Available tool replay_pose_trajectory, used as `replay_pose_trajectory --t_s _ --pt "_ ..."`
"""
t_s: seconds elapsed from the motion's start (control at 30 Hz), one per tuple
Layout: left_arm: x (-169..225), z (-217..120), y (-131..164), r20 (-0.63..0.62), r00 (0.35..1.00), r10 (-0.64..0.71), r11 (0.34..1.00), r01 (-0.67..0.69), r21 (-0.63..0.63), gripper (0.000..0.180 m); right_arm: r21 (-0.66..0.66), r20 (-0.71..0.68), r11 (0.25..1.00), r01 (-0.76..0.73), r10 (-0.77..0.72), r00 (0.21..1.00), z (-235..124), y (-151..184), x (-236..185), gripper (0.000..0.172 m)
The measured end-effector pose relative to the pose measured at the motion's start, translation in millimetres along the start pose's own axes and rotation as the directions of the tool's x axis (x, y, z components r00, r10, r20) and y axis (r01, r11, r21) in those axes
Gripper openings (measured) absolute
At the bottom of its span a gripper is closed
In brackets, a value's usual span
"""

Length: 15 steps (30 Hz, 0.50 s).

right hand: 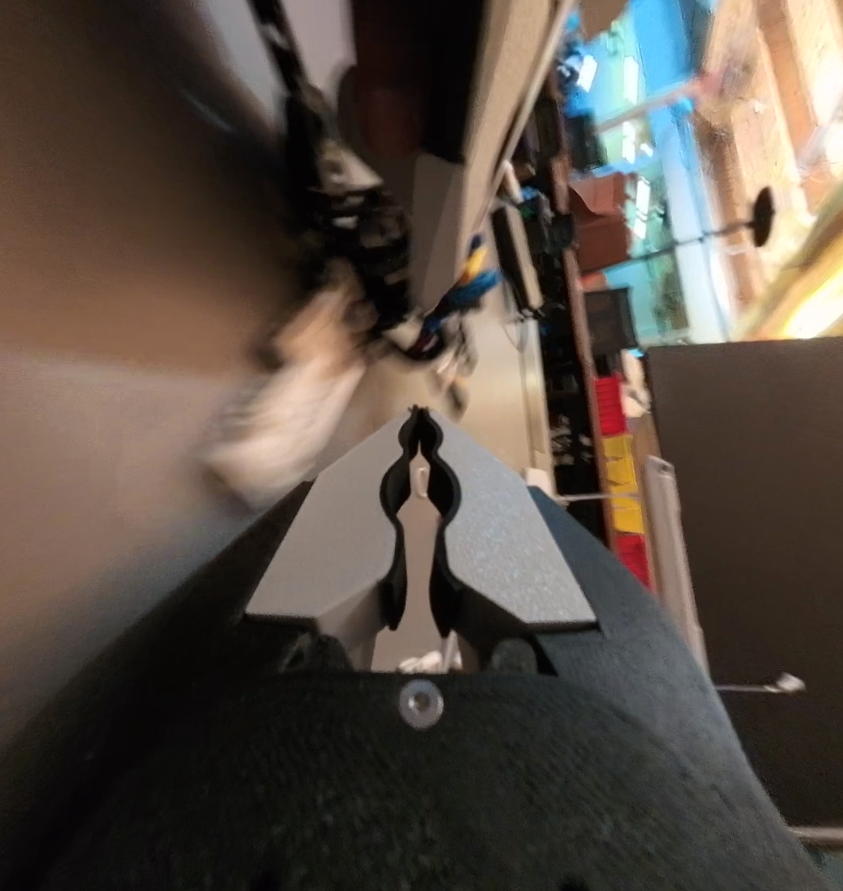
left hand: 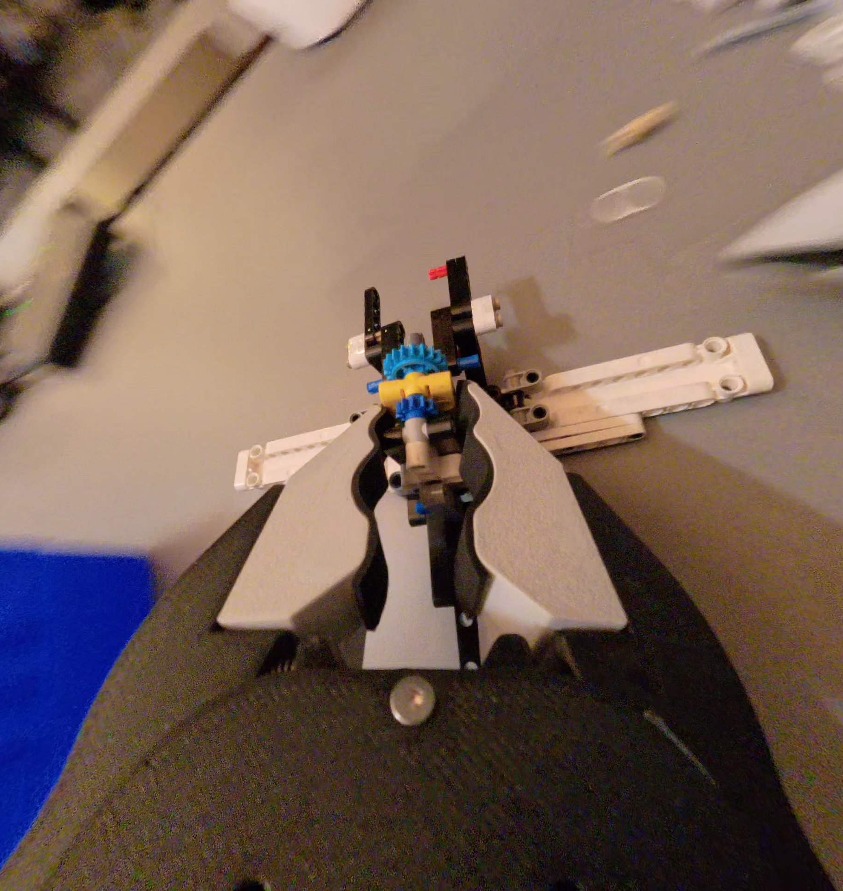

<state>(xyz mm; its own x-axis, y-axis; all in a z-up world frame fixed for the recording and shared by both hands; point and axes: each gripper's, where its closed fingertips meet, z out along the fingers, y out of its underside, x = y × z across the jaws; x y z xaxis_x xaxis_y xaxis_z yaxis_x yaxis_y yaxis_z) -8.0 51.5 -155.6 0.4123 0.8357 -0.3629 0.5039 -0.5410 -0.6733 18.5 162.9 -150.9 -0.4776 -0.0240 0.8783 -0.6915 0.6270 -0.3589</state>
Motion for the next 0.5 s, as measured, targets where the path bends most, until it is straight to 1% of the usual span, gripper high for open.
replay_pose_trajectory --t_s 0.03,0.07,0.1,0.13,0.17,0.23,0.3,0.37,0.43,0.47,0.5 --pt "-18 -2 14 -0.046 0.991 -0.127 0.992 0.126 -0.029 0.028 0.013 0.004 0.999 -0.033 0.033 0.999 -6 6 -3 0.0" --pt "-18 -7 16 -0.177 0.949 -0.262 0.965 0.26 -0.037 0.027 0.001 0.009 0.998 -0.061 0.061 0.998 -12 12 -4 0.0" --pt "-19 -10 13 -0.199 0.947 -0.252 0.967 0.252 -0.026 0.027 -0.006 0.004 0.996 -0.091 0.091 0.996 -15 13 1 0.0" --pt "-16 -8 12 -0.173 0.967 -0.186 0.983 0.181 -0.044 0.027 0.001 0.003 0.988 -0.157 0.157 0.988 -13 9 8 0.0" --pt "-8 -5 8 -0.158 0.979 -0.13 0.991 0.124 -0.048 0.027 0.018 0.008 0.966 -0.257 0.257 0.966 -8 5 18 0.0" --pt "9 -3 -3 -0.189 0.977 -0.095 0.995 0.095 -0.007 0.027 0.039 0.055 0.891 -0.452 0.45 0.891 5 -1 32 0.0" --pt "19 -3 -6 -0.231 0.968 -0.096 0.995 0.101 0.011 0.027 0.047 0.15 0.784 -0.619 0.607 0.781 16 -5 38 0.0" --pt "24 -5 -7 -0.267 0.962 -0.054 0.997 0.065 0.033 0.027 0.025 0.264 0.684 -0.73 0.699 0.664 23 -9 37 0.031" --pt "34 -10 -8 -0.32 0.947 0.017 0.998 0.006 0.07 0.027 -0.023 0.385 0.631 -0.776 0.722 0.575 26 -14 29 0.046" --pt "39 -12 -9 -0.346 0.937 0.041 0.996 -0.012 0.086 0.027 -0.035 0.435 0.622 -0.782 0.714 0.549 26 -18 27 0.051" --pt "43 -14 -9 -0.366 0.928 0.062 0.995 -0.026 0.1 0.027 -0.039 0.479 0.624 -0.78 0.697 0.534 26 -22 25 0.051"
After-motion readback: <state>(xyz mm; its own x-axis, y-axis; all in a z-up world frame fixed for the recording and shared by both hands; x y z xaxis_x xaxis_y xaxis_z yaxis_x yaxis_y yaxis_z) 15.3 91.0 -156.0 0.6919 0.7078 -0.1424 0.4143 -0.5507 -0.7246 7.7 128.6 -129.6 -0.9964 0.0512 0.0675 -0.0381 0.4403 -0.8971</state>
